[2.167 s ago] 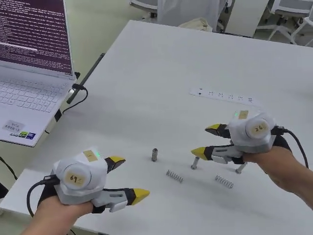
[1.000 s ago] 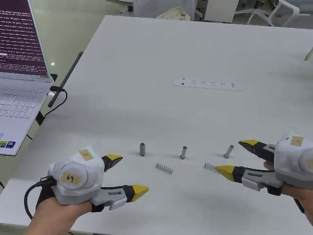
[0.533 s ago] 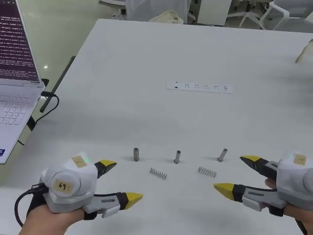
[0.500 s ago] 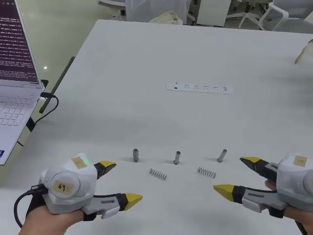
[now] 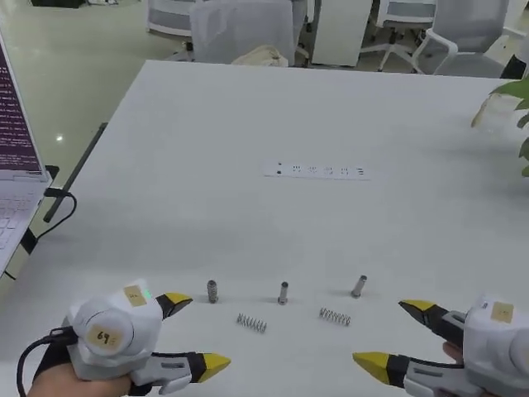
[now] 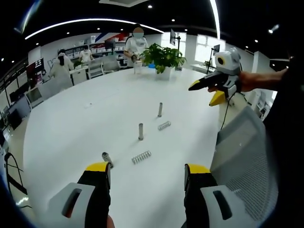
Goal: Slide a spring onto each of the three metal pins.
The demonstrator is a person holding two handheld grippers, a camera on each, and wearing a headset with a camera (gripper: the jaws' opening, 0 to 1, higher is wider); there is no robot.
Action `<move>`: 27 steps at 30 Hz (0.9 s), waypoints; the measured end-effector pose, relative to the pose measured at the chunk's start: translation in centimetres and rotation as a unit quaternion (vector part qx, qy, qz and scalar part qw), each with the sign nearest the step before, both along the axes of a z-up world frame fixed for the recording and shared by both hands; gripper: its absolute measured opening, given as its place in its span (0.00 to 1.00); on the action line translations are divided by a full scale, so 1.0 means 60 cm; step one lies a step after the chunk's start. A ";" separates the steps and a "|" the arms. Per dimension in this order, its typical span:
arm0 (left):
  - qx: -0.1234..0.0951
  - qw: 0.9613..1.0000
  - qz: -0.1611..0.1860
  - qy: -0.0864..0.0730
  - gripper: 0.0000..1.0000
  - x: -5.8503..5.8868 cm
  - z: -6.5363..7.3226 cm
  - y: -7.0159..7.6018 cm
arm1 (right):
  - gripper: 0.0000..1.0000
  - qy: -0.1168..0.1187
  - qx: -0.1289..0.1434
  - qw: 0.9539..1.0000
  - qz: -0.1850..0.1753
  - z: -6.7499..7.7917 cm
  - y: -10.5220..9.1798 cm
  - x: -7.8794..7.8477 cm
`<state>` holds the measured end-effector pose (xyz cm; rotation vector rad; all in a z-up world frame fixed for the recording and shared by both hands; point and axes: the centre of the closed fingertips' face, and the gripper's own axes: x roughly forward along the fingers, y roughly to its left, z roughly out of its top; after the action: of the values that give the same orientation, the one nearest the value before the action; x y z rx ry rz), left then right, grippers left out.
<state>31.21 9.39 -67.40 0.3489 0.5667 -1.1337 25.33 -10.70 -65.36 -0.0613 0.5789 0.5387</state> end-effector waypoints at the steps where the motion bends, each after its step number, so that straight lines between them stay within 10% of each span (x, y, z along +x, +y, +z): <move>1: 0.001 1.000 -0.005 -0.002 0.58 0.002 0.000 -0.004 | 0.68 -0.001 0.000 1.000 -0.001 0.000 -0.001 -0.001; 27: 0.058 0.992 -0.109 -0.012 0.59 0.037 -0.044 -0.070 | 0.70 0.005 -0.002 1.000 -0.001 -0.002 -0.011 -0.012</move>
<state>33.42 5.18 -70.03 0.5342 0.5862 -1.3068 24.60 -11.39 -65.47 -0.0615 0.5894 0.5366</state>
